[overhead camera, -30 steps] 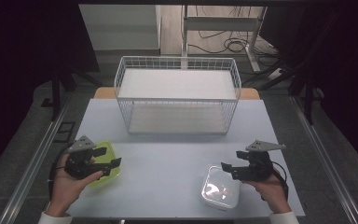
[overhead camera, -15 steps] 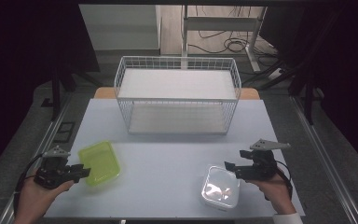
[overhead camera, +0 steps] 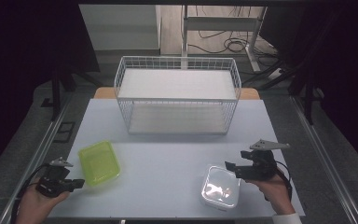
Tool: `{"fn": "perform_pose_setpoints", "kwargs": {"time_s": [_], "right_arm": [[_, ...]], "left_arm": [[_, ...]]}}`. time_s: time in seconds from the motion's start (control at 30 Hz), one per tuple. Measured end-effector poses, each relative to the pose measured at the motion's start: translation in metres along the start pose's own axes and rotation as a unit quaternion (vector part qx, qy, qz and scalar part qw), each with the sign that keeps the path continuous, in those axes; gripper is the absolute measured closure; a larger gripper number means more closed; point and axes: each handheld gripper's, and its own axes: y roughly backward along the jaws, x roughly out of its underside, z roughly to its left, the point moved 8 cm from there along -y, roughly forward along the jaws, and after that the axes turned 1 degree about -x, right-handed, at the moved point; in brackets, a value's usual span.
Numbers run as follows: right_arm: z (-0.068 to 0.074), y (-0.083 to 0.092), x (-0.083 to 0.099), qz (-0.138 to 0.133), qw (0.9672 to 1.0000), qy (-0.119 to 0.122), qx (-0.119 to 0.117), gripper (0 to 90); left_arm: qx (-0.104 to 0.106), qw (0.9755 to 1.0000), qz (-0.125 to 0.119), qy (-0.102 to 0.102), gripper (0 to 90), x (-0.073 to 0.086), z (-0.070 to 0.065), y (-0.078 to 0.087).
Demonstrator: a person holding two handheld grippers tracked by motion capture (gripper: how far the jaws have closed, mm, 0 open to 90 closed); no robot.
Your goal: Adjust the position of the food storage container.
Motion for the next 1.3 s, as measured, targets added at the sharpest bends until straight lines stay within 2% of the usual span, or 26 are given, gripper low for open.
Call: {"fn": "perform_pose_setpoints", "kwargs": {"time_s": [0.27,0.6,0.73,0.93,1.07,1.17,1.2,1.23,1.3], "right_arm": [[-0.001,-0.001,0.001,0.002,1.0000,0.000,0.001,20.2],[-0.003,-0.001,0.005,0.005,1.0000,-0.003,0.003,20.2],[-0.004,-0.002,0.006,0.009,1.0000,-0.003,0.003,20.2],[-0.004,-0.002,0.007,0.012,0.9999,-0.003,0.002,20.2],[-0.005,-0.003,0.008,0.012,0.9999,-0.005,0.003,20.2],[-0.005,-0.002,0.009,0.012,0.9999,-0.006,0.002,20.2],[-0.005,-0.002,0.008,0.012,0.9999,-0.005,0.002,20.2],[-0.005,-0.002,0.008,0.012,0.9999,-0.005,0.002,20.2],[-0.005,-0.003,0.008,0.012,0.9999,-0.005,0.003,20.2]], "left_arm": [[0.008,0.9999,0.007,-0.011,89.5,-0.004,-0.009,-0.010],[0.026,0.9990,0.006,-0.036,89.4,-0.024,-0.038,-0.027],[0.026,0.9979,0.010,-0.059,89.5,-0.037,-0.054,-0.037],[0.031,0.9977,0.002,-0.060,89.4,-0.046,-0.063,-0.043],[0.040,0.9976,-0.002,-0.056,89.4,-0.045,-0.064,-0.039],[0.046,0.9975,-0.017,-0.051,89.4,-0.045,-0.062,-0.025],[0.041,0.9977,-0.030,-0.044,89.5,-0.046,-0.055,-0.013],[0.041,0.9977,-0.030,-0.044,89.5,-0.046,-0.055,-0.013],[0.029,0.9982,-0.039,-0.035,89.4,-0.047,-0.042,0.001]]}}
